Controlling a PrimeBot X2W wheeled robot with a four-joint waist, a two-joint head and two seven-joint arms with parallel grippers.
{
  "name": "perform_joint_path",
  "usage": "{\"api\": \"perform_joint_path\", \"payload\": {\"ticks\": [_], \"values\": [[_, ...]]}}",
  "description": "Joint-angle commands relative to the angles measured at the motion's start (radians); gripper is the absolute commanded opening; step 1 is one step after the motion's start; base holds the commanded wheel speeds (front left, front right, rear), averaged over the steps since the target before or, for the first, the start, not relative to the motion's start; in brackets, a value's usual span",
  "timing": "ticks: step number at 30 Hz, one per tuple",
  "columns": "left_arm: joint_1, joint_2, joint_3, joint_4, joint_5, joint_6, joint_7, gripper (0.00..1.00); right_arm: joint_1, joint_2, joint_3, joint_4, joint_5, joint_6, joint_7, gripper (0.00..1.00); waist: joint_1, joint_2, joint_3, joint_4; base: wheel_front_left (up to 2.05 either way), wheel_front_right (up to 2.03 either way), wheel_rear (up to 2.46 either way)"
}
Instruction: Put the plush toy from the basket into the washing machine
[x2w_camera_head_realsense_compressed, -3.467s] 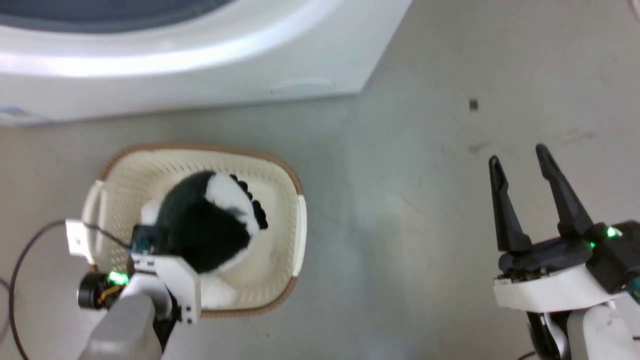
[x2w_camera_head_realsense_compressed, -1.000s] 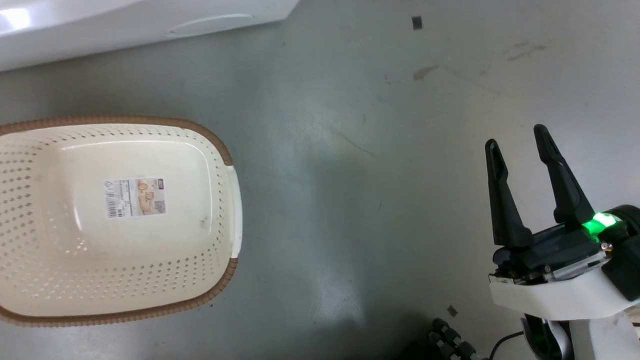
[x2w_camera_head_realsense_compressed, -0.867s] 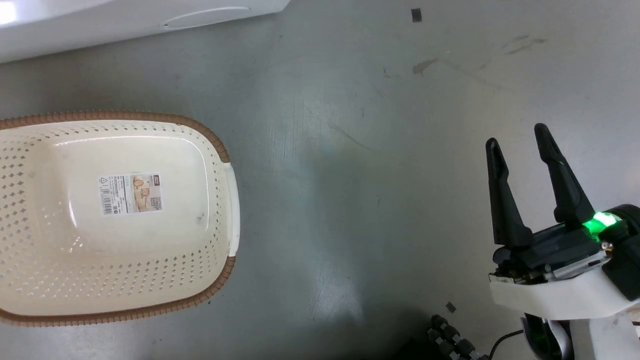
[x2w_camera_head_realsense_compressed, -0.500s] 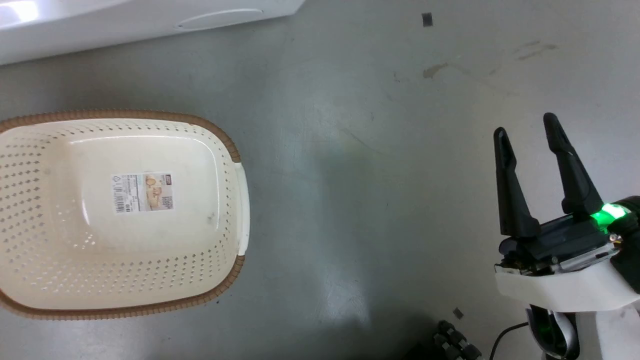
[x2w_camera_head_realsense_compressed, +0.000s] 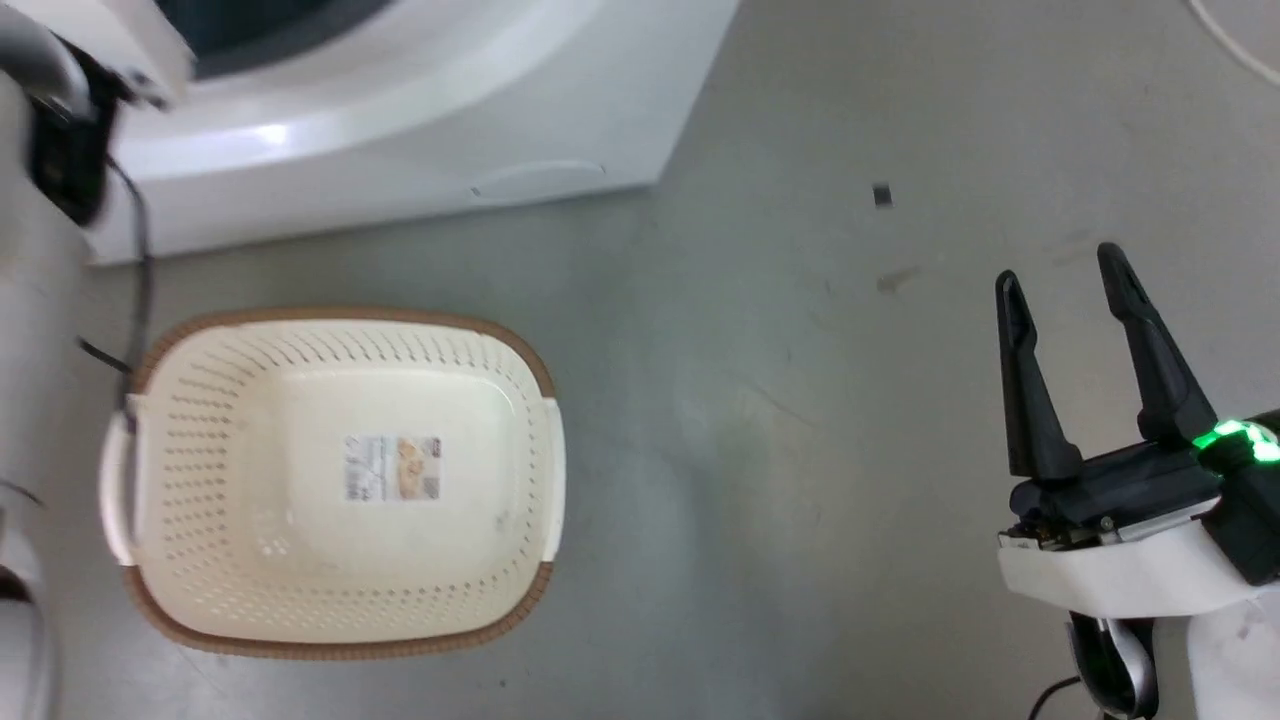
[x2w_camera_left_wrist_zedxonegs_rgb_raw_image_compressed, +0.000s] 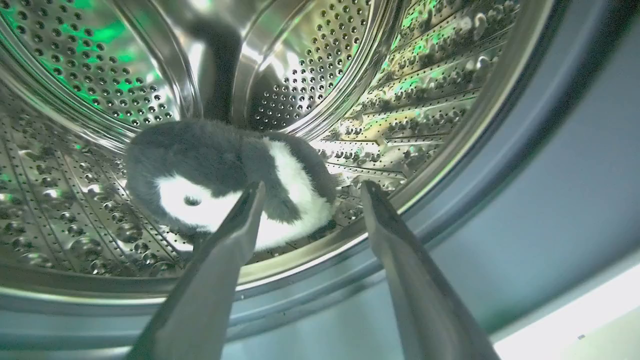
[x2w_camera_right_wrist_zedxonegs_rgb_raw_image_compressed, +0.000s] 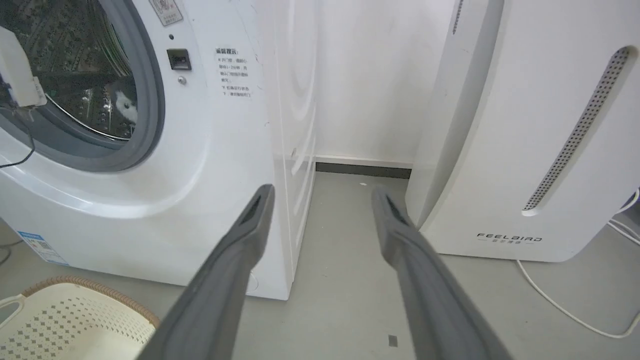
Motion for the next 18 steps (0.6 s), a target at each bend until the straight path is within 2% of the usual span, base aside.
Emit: {"api": "perform_joint_path", "payload": {"ticks": [1, 4, 11, 18], "values": [[0.026, -0.007, 0.005, -0.001, -0.004, 0.004, -0.010, 1.00, 0.016, 0.000, -0.003, 0.006, -0.007, -0.001, -0.005, 1.00, 0.0000, 0.0000, -0.107, 0.056, 0.00, 0.00, 0.00], [0.109, -0.038, 0.035, -0.054, -0.008, 0.023, -0.021, 1.00, 0.038, 0.000, -0.008, 0.020, -0.023, -0.001, -0.005, 1.00, 0.0000, 0.0000, -0.181, 0.087, 0.00, 0.00, 0.00], [0.429, -0.083, 0.172, -0.388, 0.056, 0.085, -0.022, 1.00, 0.099, 0.000, -0.012, 0.057, -0.042, -0.001, -0.005, 1.00, 0.0000, 0.0000, -0.334, 0.145, 0.00, 0.00, 0.00], [0.741, -0.138, 0.252, -0.657, 0.169, 0.161, -0.022, 1.00, 0.161, 0.000, -0.020, 0.083, -0.044, -0.001, -0.005, 1.00, 0.0000, 0.0000, -0.434, 0.187, 0.00, 0.00, 0.00]]}}
